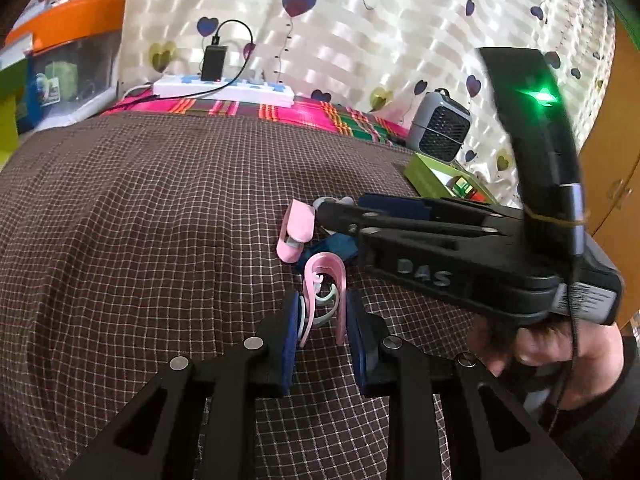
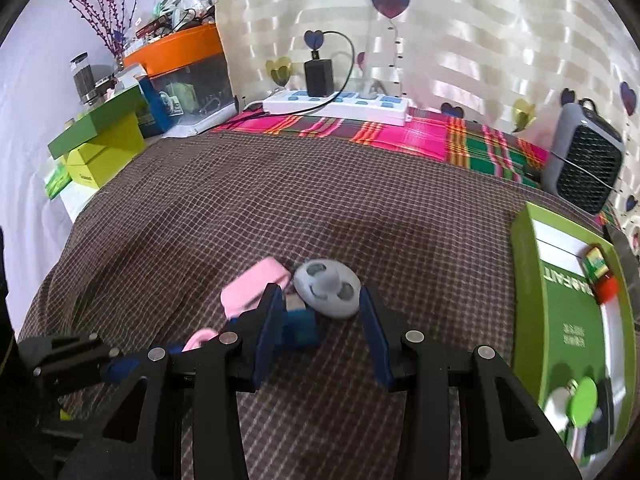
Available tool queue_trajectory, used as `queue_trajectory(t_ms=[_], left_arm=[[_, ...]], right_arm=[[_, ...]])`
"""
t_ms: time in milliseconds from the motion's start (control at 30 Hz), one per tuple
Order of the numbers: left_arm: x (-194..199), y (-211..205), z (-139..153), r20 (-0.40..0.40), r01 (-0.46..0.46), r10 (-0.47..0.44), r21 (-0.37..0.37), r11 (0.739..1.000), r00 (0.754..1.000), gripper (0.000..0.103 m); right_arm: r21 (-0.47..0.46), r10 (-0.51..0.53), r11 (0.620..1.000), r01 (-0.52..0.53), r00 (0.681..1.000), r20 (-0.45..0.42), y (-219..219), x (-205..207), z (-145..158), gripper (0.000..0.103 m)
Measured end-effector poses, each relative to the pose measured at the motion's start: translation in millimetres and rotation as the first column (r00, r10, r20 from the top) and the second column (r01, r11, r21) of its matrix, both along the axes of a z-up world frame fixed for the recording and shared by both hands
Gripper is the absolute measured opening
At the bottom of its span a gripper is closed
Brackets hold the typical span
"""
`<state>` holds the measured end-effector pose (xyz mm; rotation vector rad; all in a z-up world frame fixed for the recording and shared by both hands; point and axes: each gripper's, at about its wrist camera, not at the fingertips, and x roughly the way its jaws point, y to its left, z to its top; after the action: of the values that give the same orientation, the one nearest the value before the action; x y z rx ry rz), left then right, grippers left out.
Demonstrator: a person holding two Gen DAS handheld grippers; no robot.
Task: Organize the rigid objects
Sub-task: 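Grasp the pink clip with the left gripper while the right gripper grasps the grey round gadget, then carry the pink clip and grey gadget over the box with both grippers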
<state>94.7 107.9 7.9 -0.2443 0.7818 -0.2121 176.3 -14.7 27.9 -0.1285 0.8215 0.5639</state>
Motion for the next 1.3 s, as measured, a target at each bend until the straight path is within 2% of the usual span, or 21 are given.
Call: queue_trajectory(t_ms=[133,333,467,667,833,1300], left_arm=[[0.8,1.3,-0.1,-0.002,-0.005,0.005,-0.001,1.000,1.000,0.022],[1.4,1.4,-1.0,-0.007,-0.007,0.007,0.000,1.000,1.000,0.022],[1.8,2.1,-1.7,-0.011,-0.010,0.010,-0.003,1.000,1.000,0.022],[2.4,2.1,-2.0,-0.012,-0.010,0.010,-0.004,1.000,1.000,0.022],[2.8,1.9,-1.8,-0.010,-0.007,0.007,-0.003,1.000,1.000,0.022],[0.6,2.3,-1.6,0.002,-0.001,0.001,-0.015,1.000,1.000,0.022]], right_arm=[[-0.038,0.031,0.999,-0.031,1.000,-0.003,11.0,6.9,-7.7,0.042],[-0.081,0.012,0.997,-0.011,1.000,0.008,15.6,15.8,-14.2,0.043],[-0.070,-0.008,0.998,0.007,1.000,-0.013,14.1,19.7,-16.4,0.043],[-0.068,-0.021,0.997,0.020,1.000,0.000,13.0,13.7,-15.8,0.041],[-0.061,-0.019,0.998,0.021,1.000,0.020,9.6,5.6,-9.6,0.032],[-0.044,-0.025,0.999,0.026,0.999,0.030,-4.1,-12.4,-1.2,0.032]])
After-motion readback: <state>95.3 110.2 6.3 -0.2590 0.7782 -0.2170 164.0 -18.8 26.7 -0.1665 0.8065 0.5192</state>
